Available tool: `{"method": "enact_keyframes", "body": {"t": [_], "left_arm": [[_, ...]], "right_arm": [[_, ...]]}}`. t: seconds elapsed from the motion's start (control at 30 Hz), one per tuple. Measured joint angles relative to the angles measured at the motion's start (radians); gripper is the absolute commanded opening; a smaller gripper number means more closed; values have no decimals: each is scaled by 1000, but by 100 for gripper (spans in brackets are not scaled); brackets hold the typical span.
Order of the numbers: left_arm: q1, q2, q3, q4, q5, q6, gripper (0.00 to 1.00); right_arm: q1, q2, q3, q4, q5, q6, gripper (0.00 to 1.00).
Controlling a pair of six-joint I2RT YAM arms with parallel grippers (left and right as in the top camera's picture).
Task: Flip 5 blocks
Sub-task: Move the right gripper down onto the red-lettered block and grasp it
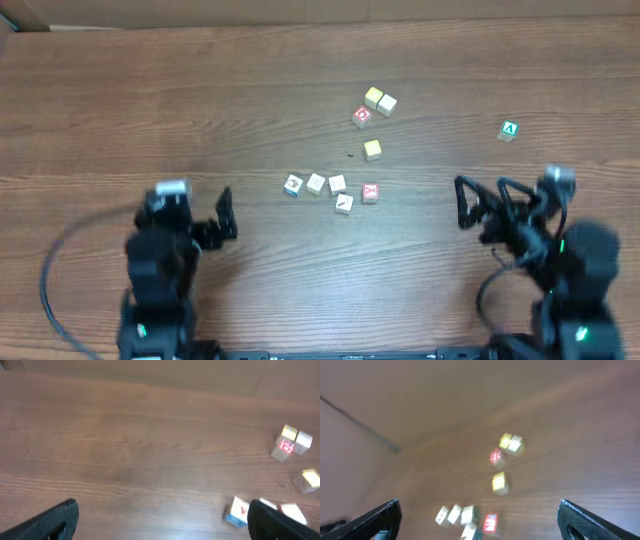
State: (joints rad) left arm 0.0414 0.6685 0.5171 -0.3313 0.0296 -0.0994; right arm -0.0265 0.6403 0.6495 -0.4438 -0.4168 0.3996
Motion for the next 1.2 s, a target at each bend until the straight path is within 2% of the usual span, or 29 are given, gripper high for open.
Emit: {"method": "enact_keyframes", "body": {"t": [0.1, 0.2, 0.3, 0.4, 0.6, 0.83, 1.2], "left_arm": [[0, 235, 252, -221, 28, 0, 100], [0, 449, 505, -468, 62, -1, 100], [0, 616, 711, -642, 88, -1, 100], [0, 717, 825, -721, 117, -1, 100], [0, 809, 864, -749, 183, -1, 100], [0, 834, 864, -758, 207, -1, 100], [0, 835, 864, -757, 208, -1, 100]], "right_arm": [[0, 231, 218, -192, -73, -2, 100], [0, 472, 444, -468, -119, -15, 100], [16, 686, 616, -656, -140, -58, 100], [60, 850, 715, -770, -145, -97, 100], [225, 1078, 739, -787, -89, -129, 100], [393, 1117, 739, -638, 56, -86, 100], [408, 1117, 739, -560, 107, -78, 100]]}}
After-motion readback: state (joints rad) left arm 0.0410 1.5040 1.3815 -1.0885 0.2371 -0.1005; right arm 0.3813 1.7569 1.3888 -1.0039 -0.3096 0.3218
